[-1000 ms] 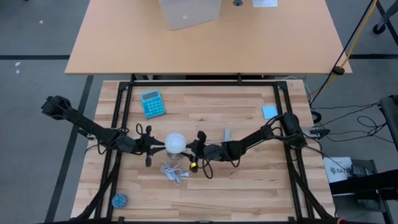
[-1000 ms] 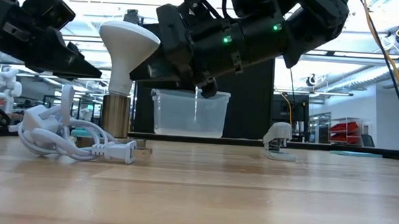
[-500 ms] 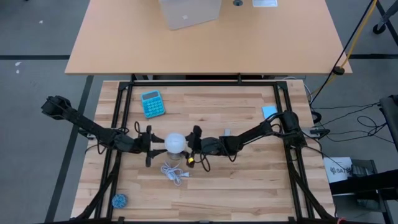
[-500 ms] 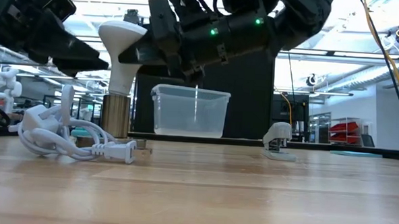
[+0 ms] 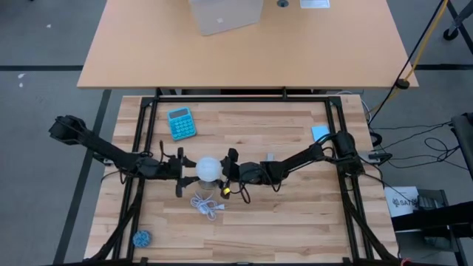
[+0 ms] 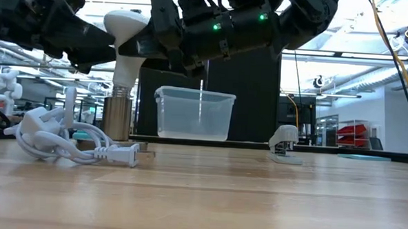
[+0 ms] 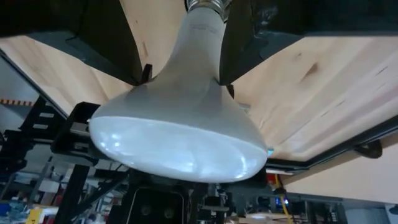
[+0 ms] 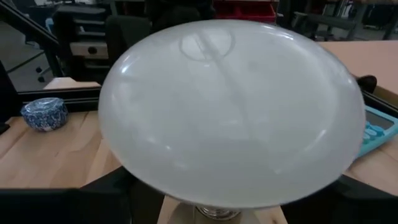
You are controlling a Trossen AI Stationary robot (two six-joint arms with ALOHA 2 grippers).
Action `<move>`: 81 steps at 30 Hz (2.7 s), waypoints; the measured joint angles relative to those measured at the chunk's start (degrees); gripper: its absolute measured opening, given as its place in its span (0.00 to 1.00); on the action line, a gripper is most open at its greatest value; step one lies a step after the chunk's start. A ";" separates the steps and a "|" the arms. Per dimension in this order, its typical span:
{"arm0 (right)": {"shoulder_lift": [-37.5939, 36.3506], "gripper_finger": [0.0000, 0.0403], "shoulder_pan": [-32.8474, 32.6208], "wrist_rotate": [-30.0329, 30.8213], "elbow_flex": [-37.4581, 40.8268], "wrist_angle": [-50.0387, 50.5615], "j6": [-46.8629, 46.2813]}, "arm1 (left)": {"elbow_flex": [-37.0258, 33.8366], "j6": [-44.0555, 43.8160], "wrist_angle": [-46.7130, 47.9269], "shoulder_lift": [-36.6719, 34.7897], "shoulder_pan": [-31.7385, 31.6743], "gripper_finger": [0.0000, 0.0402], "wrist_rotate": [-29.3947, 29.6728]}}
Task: Screw lightbulb
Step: Remove the light bulb from the lamp
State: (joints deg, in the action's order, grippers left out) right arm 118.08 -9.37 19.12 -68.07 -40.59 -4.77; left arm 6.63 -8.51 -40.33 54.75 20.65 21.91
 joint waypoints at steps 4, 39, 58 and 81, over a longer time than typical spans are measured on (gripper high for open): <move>0.00 0.62 0.02 0.04 0.00 -1.16 1.38 | 0.00 0.52 -4.42 3.01 -1.24 0.55 -1.29; -2.27 0.61 2.91 4.34 0.09 7.88 -11.17 | 6.18 -14.26 -8.63 16.61 -16.67 0.55 -15.09; -2.25 0.45 3.23 3.15 -0.13 29.00 -21.97 | 12.84 -15.22 -7.75 32.23 -22.64 0.55 -27.06; -2.45 0.48 1.05 -1.40 -0.13 38.65 -28.19 | 16.74 -16.53 -8.03 38.48 -22.93 0.55 -30.18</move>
State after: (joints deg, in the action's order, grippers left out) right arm 115.63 -8.32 17.72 -68.20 -1.93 -32.96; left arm 23.38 -25.04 -48.36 93.23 -2.28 -8.27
